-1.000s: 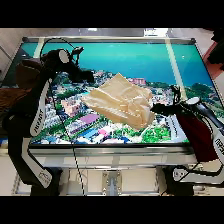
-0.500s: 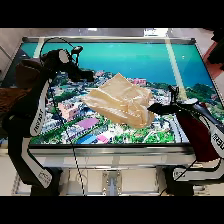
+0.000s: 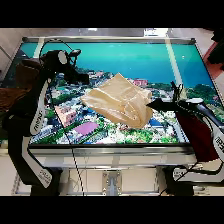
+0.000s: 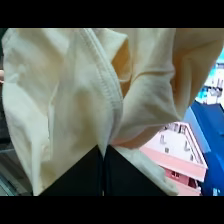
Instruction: Fold the shirts.
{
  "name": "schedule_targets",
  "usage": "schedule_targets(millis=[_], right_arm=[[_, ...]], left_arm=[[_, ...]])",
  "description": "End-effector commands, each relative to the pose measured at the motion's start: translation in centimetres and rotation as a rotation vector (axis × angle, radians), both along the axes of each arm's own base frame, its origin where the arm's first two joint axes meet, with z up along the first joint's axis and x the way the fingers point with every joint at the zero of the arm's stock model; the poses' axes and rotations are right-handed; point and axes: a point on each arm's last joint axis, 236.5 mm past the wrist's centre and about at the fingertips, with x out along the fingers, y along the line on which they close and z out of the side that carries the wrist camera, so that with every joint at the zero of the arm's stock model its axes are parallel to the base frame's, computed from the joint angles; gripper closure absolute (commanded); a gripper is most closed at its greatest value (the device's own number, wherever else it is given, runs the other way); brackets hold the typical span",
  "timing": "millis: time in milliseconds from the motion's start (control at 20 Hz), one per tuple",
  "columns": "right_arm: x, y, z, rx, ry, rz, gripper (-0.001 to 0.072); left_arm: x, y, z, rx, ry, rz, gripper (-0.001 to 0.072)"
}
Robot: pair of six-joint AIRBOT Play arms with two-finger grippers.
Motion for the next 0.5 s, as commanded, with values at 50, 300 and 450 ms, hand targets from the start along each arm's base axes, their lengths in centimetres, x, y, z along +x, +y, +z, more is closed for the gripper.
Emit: schedule_targets(millis=[50,300,450], right_arm=[[-0.2,-2.9,6.2,0.033,-0.107,-0.084,0.0678],[-1.9,-4.6,11.0,0.018,-0.181,-0.131,0.0678],[-2.4,-4.2,11.8,0.028,-0.179,-0.128,0.0677]], left_arm=[[-4.0,1.8,-4.3,0.042,0.244,-0.008,0.0006],[-3.8,-5.1,-5.9,-0.262,0.307,0.003,0.0007],[-4.5,-8.1,-5.4,-0.396,0.331,-0.075,0.0007]])
